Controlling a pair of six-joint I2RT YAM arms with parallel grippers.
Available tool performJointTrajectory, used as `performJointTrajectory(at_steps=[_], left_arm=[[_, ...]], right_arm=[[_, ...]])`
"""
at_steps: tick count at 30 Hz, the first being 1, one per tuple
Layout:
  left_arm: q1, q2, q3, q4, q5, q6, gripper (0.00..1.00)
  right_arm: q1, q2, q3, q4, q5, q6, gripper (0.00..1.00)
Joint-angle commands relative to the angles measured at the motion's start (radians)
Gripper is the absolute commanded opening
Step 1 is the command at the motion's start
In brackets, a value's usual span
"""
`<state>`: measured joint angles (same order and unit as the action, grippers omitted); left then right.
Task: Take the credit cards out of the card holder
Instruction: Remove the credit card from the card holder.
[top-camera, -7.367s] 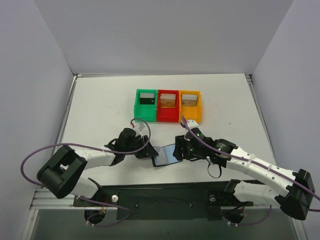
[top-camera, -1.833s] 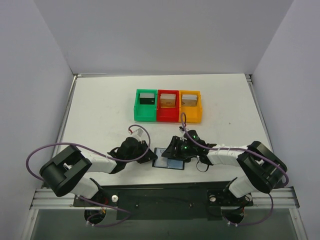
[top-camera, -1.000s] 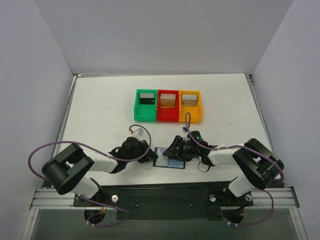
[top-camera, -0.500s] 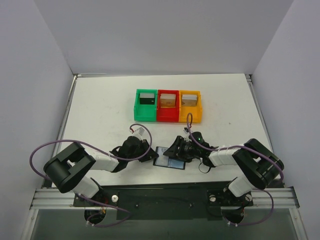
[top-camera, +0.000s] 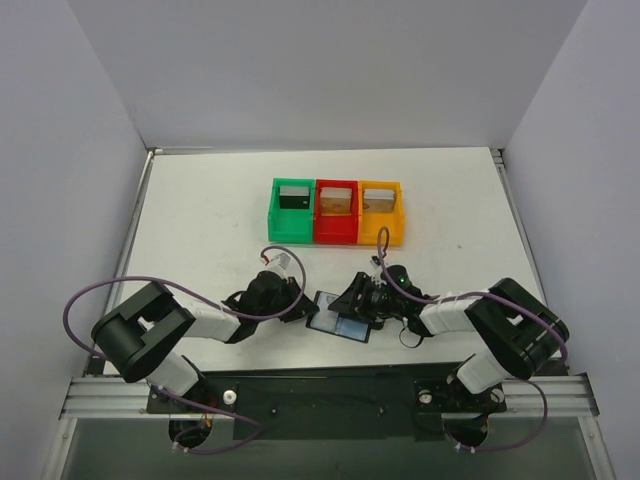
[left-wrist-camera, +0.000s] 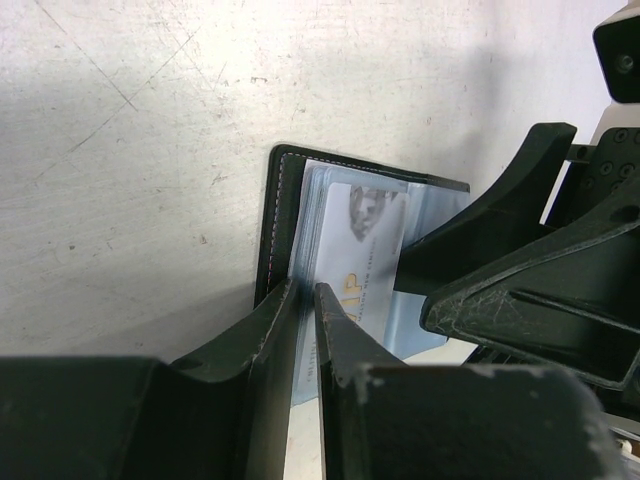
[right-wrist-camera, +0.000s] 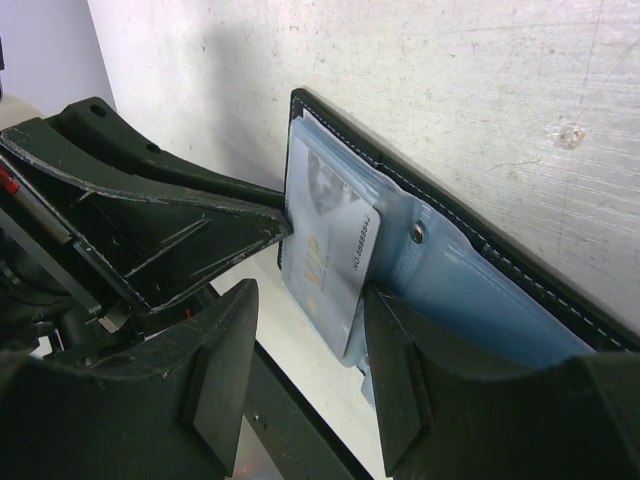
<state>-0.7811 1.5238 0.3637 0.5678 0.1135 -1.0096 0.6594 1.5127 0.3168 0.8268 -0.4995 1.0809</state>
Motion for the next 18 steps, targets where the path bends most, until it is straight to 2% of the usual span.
performJointTrajectory(at_steps=[1, 7, 18], left_arm=[[-0.04, 0.052, 0.004, -0.1, -0.009, 0.026, 0.22], [-0.046, 0.039, -0.015, -0.109, -0.02, 0.014, 0.21], [-0.056, -0.033, -0.049, -0.144, -0.055, -0.01, 0.19]], right_arm=[[0.002, -0.045, 0.005, 0.149, -0.065, 0.031, 0.42], [-0.01, -0.051, 0.007, 0.132, -0.062, 0.028, 0.46], [-0.02, -0.046, 0.015, 0.127, -0.062, 0.025, 0.46]])
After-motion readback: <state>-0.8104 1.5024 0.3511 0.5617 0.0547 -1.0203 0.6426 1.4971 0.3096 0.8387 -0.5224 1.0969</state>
